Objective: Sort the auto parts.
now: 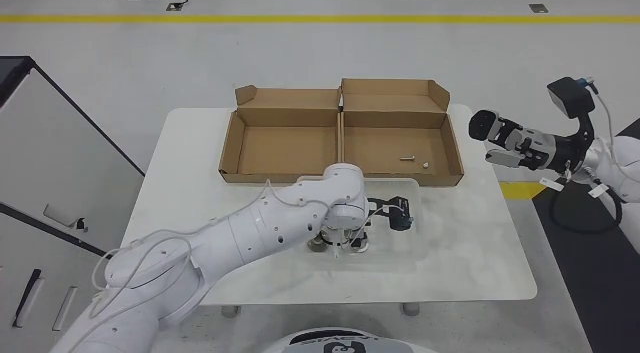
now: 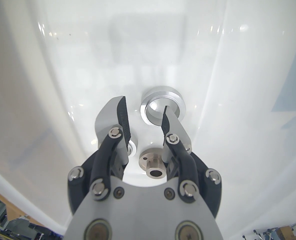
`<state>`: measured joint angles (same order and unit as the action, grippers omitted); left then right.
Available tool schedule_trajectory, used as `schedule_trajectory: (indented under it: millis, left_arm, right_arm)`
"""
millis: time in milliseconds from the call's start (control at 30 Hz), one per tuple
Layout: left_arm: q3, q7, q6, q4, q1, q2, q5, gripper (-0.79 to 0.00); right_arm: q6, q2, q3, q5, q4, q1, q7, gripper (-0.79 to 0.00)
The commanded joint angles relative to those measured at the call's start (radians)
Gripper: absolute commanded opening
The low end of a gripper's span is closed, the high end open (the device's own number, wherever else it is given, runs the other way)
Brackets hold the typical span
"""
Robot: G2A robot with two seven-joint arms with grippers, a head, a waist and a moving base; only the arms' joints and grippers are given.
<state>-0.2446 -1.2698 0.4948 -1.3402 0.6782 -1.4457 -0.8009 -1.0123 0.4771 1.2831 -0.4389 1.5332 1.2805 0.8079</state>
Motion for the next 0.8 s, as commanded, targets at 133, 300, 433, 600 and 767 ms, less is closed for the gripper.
schedule_trajectory:
  millis: [133,300,433,600,767]
  left_arm:
    - [-0.002,0.003,0.004,0.007,0.007,-0.003,-0.004,-0.462]
    - [-0.004,0.007,0.005,0.012,0.013,-0.005,-0.011,-0.477]
    - [-0.008,0.014,-0.003,0.016,0.018,-0.007,-0.016,-0.486]
    - [-0.014,0.019,-0.011,0.021,0.023,-0.008,-0.025,-0.502]
    - [-0.017,0.016,-0.009,0.018,0.028,-0.010,-0.028,-0.529]
  right_arm:
    - [0.000,0.000,0.000,0.000,0.000,0.000,0.000,0.000]
    - [0.000,0.000,0.000,0.000,0.000,0.000,0.000,0.000]
    - [0.000,0.000,0.000,0.000,0.000,0.000,0.000,0.000]
    - [0.000,0.000,0.000,0.000,0.000,0.000,0.000,0.000]
    - [0.000,0.000,0.000,0.000,0.000,0.000,0.000,0.000]
